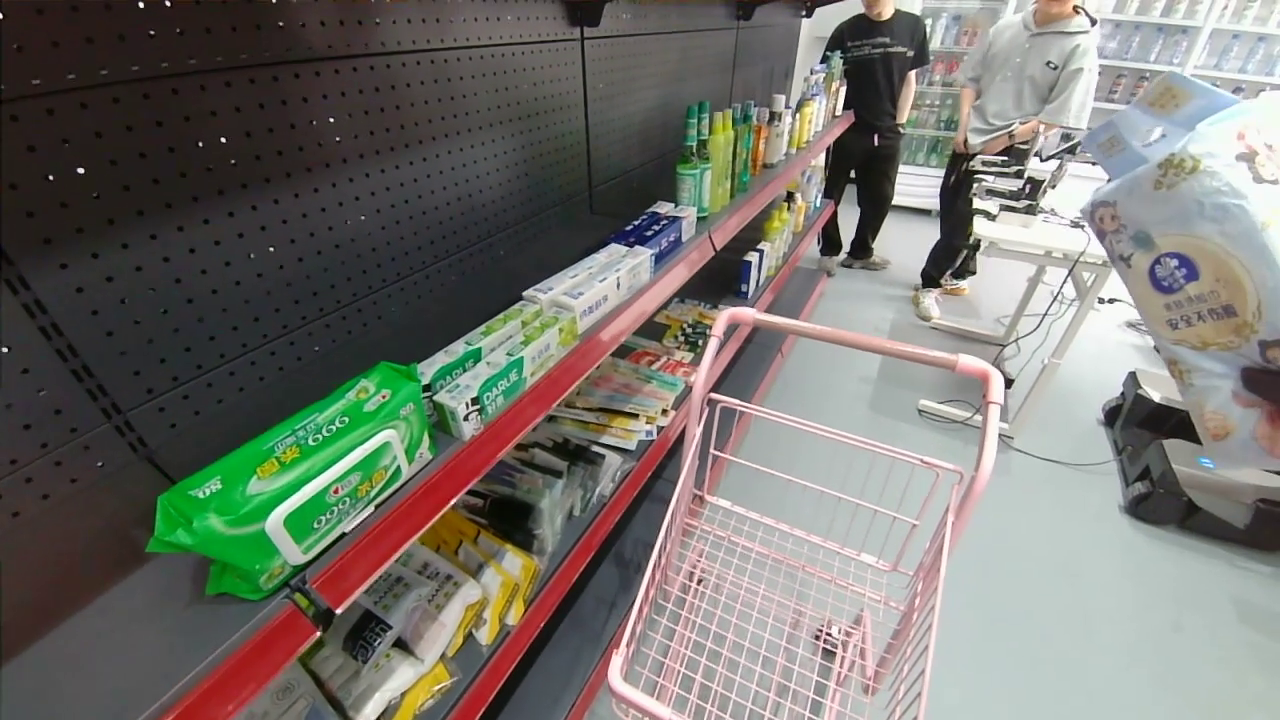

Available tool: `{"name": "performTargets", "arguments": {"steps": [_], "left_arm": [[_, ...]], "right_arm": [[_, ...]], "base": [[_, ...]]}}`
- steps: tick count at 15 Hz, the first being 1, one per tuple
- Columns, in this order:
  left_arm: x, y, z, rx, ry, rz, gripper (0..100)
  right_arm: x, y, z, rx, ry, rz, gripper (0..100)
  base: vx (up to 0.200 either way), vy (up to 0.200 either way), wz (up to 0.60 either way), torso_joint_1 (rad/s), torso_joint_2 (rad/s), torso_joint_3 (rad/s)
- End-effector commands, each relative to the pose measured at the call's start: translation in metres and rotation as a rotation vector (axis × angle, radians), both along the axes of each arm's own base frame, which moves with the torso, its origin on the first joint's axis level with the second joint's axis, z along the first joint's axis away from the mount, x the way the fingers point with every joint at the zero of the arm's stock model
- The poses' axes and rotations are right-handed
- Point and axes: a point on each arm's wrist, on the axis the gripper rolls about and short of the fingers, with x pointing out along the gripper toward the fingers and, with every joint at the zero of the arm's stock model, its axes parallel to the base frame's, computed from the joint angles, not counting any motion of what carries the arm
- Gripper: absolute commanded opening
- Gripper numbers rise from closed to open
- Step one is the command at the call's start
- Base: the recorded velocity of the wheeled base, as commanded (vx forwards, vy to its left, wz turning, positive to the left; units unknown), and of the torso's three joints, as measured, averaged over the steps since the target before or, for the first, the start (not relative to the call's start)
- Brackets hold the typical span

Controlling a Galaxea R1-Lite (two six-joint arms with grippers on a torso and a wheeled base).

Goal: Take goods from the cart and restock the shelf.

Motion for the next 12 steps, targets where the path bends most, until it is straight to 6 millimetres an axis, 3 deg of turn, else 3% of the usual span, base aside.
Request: {"name": "performTargets", "arguments": {"steps": [1, 12], "left_arm": [[0.000, 0.000, 0.000, 0.000, 0.001, 0.000, 100], [0.000, 0.000, 0.000, 0.000, 0.001, 0.000, 100]], "right_arm": [[0.010, -0.001, -0.006, 0.008, 0.037, 0.014, 0], [0.003, 0.003, -0.022, 0.017, 0.081, 0.040, 0]], "base": [[0.000, 0.000, 0.00, 0.163, -0.37, -0.198], [0.000, 0.000, 0.00, 0.152, -0.33, -0.181]]}}
